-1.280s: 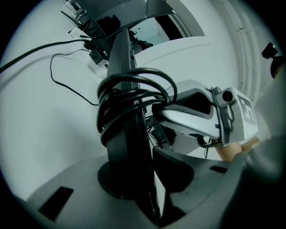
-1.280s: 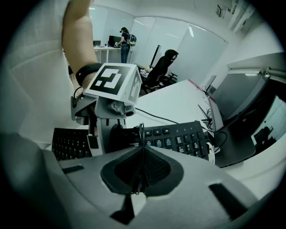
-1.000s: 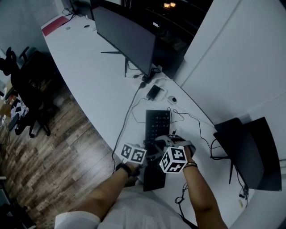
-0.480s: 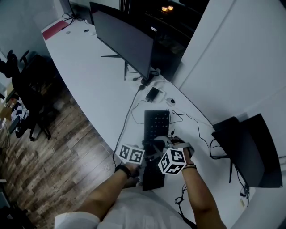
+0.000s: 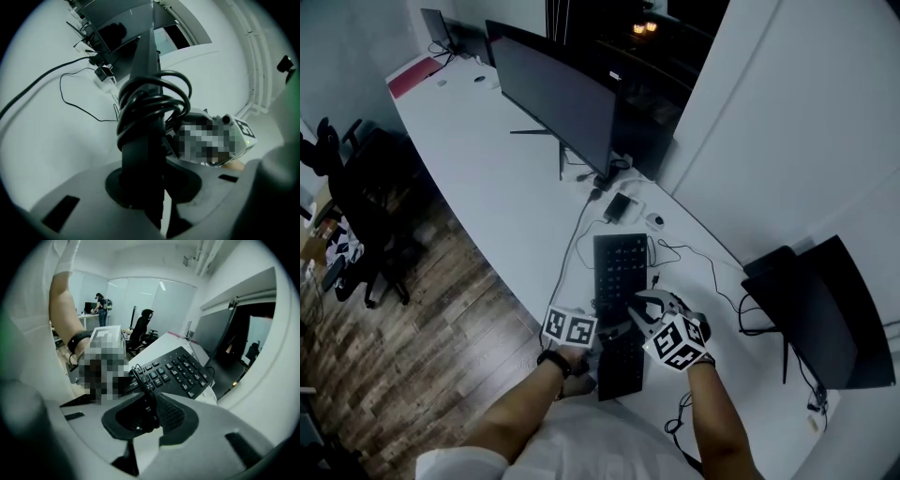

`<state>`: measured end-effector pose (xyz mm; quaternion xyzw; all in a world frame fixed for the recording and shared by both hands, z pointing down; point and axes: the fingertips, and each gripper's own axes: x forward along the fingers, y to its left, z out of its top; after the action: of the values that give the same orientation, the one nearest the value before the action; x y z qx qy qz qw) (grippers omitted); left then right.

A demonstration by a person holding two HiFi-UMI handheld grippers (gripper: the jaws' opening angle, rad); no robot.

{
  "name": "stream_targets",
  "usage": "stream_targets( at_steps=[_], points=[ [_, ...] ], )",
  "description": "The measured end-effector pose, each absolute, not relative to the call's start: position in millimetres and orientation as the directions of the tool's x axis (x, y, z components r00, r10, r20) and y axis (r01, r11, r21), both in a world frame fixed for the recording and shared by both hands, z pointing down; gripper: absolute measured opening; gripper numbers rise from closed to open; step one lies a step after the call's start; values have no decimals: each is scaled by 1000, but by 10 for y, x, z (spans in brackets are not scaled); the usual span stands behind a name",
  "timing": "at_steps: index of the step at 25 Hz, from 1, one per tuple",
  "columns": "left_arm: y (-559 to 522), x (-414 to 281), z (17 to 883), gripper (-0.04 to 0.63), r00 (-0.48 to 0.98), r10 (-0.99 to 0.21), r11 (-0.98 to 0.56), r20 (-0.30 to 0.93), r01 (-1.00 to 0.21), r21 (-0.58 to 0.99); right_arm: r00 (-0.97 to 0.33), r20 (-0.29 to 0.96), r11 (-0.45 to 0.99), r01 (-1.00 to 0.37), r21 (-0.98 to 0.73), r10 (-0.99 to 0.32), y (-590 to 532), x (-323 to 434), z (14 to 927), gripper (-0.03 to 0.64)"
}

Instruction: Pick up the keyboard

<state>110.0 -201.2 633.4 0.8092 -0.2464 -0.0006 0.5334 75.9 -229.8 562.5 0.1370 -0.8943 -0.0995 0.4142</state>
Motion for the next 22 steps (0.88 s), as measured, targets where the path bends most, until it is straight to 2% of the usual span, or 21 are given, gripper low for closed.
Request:
stream_targets(
  at_steps=[5, 8, 16, 22],
  points=[
    [-2068, 1014, 6171, 72, 874, -414, -341, 254, -408, 847, -690, 601, 908, -383, 172, -404, -2370, 889, 5394, 80],
    [-2098, 966, 6054, 72, 869, -422, -376, 258, -427, 823, -698, 550, 873, -469, 130, -458, -2411, 1011, 5309, 78],
    [-2270, 785, 5520, 71, 826, -503, -494, 255, -516, 700, -676, 472, 795, -599, 94, -566, -2443, 1283, 5112, 61],
    [-2322, 692, 5205, 71, 808, -546, -530, 222, -539, 655, -669, 420, 752, -657, 54, -614, -2415, 1395, 4984, 57]
  ],
)
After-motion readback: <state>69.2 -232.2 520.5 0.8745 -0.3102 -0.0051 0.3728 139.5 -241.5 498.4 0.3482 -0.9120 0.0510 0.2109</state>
